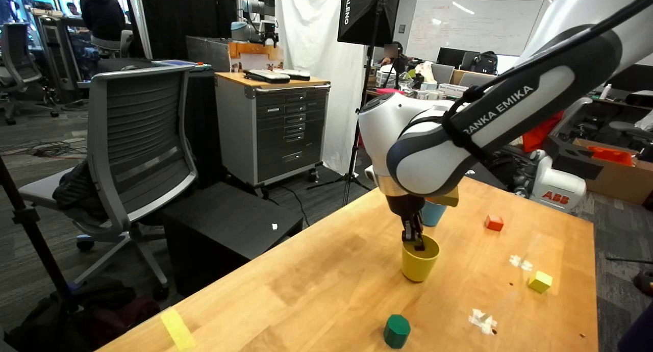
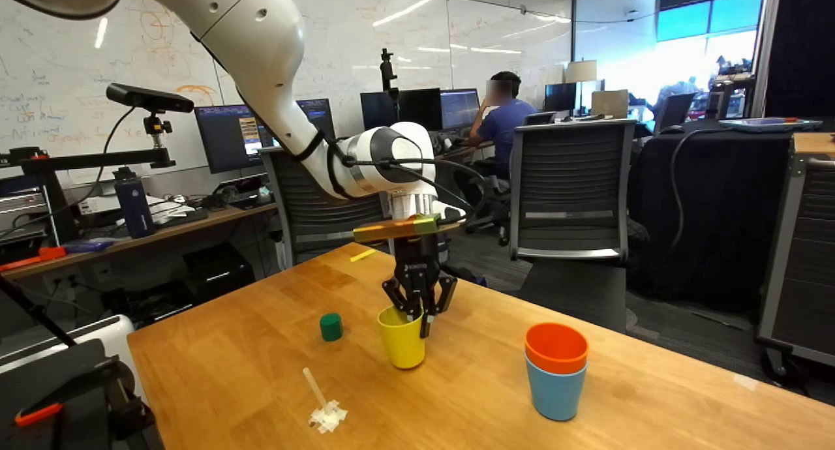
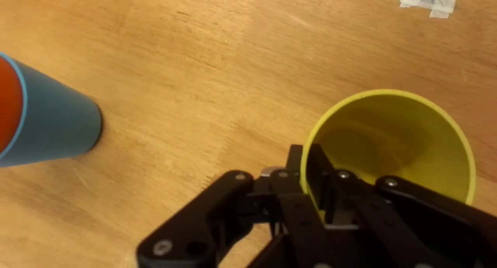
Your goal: Put the orange cup into the blue cup then the yellow cup into the orange cup
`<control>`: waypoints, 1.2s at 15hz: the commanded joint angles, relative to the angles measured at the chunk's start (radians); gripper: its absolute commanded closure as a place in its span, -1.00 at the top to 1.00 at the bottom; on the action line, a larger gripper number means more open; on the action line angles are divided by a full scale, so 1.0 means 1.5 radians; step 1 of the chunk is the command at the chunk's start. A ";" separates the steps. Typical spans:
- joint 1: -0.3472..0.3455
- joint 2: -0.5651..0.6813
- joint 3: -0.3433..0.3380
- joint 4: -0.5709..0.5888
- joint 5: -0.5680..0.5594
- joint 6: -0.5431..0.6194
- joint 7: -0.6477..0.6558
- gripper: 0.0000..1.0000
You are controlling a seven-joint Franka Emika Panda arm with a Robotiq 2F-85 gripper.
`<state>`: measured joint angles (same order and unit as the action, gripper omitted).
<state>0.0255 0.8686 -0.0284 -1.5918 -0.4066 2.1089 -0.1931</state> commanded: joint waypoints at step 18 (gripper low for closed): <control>-0.089 -0.106 -0.041 0.075 0.079 -0.015 0.012 -0.71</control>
<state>-0.1169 0.7285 -0.0869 -1.4819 -0.3086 2.1083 -0.1785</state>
